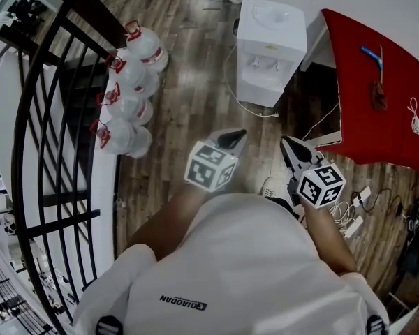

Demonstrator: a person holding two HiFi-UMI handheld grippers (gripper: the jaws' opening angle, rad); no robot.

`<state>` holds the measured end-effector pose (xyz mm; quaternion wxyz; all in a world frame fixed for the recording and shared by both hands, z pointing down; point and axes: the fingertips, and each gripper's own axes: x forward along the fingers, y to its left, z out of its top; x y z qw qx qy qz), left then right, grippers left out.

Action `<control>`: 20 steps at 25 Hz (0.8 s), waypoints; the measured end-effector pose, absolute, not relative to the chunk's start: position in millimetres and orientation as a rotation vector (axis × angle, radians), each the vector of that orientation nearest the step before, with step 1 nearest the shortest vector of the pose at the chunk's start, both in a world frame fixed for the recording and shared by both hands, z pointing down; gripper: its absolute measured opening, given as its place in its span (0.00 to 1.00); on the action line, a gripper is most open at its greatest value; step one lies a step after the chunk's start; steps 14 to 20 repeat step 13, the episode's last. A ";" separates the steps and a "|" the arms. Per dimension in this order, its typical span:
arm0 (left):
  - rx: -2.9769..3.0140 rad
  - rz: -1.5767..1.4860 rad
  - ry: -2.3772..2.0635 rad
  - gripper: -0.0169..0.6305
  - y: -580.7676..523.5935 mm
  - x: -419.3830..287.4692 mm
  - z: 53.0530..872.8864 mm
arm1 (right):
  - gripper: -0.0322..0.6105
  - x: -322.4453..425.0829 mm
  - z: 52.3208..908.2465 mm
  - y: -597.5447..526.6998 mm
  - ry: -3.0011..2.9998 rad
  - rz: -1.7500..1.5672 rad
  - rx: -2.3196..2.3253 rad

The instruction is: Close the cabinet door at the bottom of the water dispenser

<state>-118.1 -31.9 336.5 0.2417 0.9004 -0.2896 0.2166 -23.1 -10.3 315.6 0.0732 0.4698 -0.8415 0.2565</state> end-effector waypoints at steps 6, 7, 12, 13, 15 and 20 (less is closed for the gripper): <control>2.431 0.543 -0.797 0.02 -29.5 -130.5 336.1 | 0.08 -35.7 316.8 -9.6 -2.519 0.755 1.368; 2.431 0.541 -0.797 0.02 -28.9 -131.9 336.0 | 0.08 -37.4 316.4 -9.0 -2.519 0.754 1.365; 2.426 0.537 -0.811 0.02 -26.7 -138.9 336.7 | 0.08 -45.9 313.6 -6.2 -2.527 0.729 1.347; 2.423 0.535 -0.814 0.02 -25.9 -140.3 337.0 | 0.08 -47.4 313.6 -5.5 -2.528 0.726 1.343; 2.423 0.535 -0.814 0.02 -25.9 -140.3 337.0 | 0.08 -47.4 313.6 -5.5 -2.528 0.726 1.343; 2.423 0.535 -0.814 0.02 -25.9 -140.3 337.0 | 0.08 -47.4 313.6 -5.5 -2.528 0.726 1.343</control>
